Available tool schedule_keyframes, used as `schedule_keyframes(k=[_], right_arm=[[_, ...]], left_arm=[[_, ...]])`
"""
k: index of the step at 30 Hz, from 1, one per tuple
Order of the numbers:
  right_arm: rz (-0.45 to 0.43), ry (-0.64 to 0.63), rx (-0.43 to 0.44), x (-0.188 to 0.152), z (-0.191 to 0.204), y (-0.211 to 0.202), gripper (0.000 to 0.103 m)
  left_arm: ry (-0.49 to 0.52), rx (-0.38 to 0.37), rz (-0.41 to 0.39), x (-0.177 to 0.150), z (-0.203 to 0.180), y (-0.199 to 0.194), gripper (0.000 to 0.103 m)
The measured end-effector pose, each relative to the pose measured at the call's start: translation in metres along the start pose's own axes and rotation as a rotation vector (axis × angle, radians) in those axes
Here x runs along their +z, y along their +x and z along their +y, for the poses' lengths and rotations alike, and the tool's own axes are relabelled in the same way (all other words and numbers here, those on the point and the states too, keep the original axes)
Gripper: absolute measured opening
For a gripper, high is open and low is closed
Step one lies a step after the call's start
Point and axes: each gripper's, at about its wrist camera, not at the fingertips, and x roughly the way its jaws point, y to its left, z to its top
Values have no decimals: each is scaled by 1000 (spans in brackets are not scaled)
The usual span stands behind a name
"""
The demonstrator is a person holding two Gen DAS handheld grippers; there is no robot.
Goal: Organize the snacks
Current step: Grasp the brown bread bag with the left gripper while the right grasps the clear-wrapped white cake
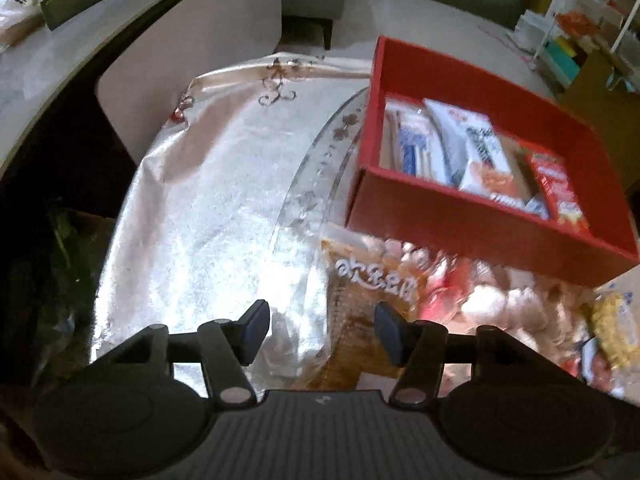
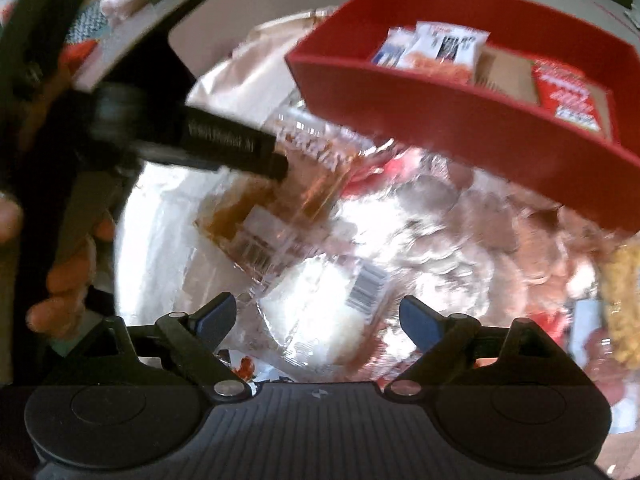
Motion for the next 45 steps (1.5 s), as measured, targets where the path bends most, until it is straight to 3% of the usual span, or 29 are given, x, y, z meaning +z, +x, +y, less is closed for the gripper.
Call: schedule_keyframes(k=[3, 7, 12, 17, 20, 21, 23, 27, 32, 36, 38, 41, 42, 43, 45], right_arm=[[6, 22, 21, -2, 0, 15, 103], [0, 35, 22, -4, 0, 14, 103], [-90, 109, 94, -16, -16, 6, 103], [-71, 66, 66, -16, -10, 6, 103], [-24, -43, -29, -12, 9, 8, 89], [-15, -73, -39, -12, 13, 7, 80], [-2, -67, -19, -9, 9, 4, 77], [1, -111, -75, -2, 3, -8, 75], [-58, -98, -116, 8, -12, -27, 75], [-32, -82, -178, 11, -30, -11, 76], [-29, -106, -189, 12, -28, -5, 76], [-33, -117, -201, 15, -27, 2, 76], [-22, -107, -198, 15, -29, 7, 78], [-24, -105, -195, 13, -30, 9, 80], [-26, -127, -203, 12, -25, 11, 85]], left_arm=[[-7, -40, -7, 2, 0, -6, 54], [-10, -66, -7, 5, -1, -9, 55], [-60, -140, 4, 10, 3, -15, 55], [-39, -156, -3, 11, 0, -21, 56], [-24, -148, 5, 9, 2, -20, 59], [-26, -144, 11, 8, 3, -19, 61], [-35, -143, 25, 7, 6, -15, 62], [-16, -119, 53, 3, 1, -5, 63], [68, -61, 70, -2, -18, 12, 66], [138, 37, 77, -10, -33, 31, 68], [157, 53, 41, -15, -36, 32, 71], [160, 49, 22, -19, -37, 30, 66], [160, 46, 24, -20, -36, 29, 60], [161, 41, 24, -20, -35, 27, 48], [145, 30, 25, -17, -31, 22, 42]])
